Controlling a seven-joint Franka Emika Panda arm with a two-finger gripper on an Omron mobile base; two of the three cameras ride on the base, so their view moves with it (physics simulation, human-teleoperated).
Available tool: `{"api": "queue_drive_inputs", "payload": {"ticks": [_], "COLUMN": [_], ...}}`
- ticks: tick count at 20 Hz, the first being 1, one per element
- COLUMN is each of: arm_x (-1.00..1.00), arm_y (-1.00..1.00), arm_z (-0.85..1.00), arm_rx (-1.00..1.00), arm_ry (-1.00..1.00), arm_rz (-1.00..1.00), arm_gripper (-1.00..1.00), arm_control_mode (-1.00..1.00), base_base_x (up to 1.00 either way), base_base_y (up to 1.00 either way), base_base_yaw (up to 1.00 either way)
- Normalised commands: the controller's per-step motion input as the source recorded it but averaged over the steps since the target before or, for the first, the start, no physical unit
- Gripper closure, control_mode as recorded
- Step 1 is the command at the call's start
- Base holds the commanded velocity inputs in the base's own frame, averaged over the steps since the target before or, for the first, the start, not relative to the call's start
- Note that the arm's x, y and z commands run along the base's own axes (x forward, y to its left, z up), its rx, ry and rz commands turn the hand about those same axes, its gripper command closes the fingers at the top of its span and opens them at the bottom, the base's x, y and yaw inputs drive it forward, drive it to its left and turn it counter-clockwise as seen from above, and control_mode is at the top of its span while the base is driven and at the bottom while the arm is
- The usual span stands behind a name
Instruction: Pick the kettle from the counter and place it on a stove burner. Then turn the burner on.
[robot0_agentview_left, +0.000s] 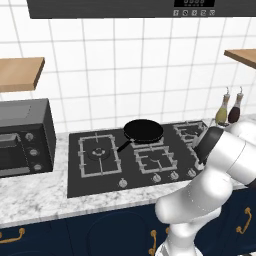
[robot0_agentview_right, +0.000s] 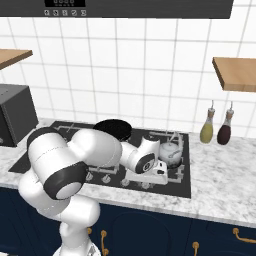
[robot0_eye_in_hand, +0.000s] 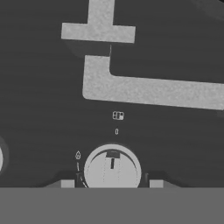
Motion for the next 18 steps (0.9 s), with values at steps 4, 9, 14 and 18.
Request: {"api": "queue_drive_inputs", "payload": {"ticks": [4,9,14,18], "arm_x": [0.00,0.00,0.00,-0.07], "arm_y": [0.00,0.00,0.01,0.00], "arm_z": [0.00,0.00,-0.11,-0.18], "arm_rx": [0.00,0.00,0.00,0.00], "arm_ry": [0.00,0.00,0.00,0.00], "arm_rz": [0.00,0.03,0.29,0.37], "arm_gripper": [1.00,1.00,1.00,1.00], "arm_control_mode": [-1.00,-1.00,-1.00,-1.00], "base_base_x": [0.00,0.00,0.00,0.00], "base_base_y": [0.00,0.00,0.00,0.00], "base_base_yaw": [0.00,0.00,0.00,0.00]}}
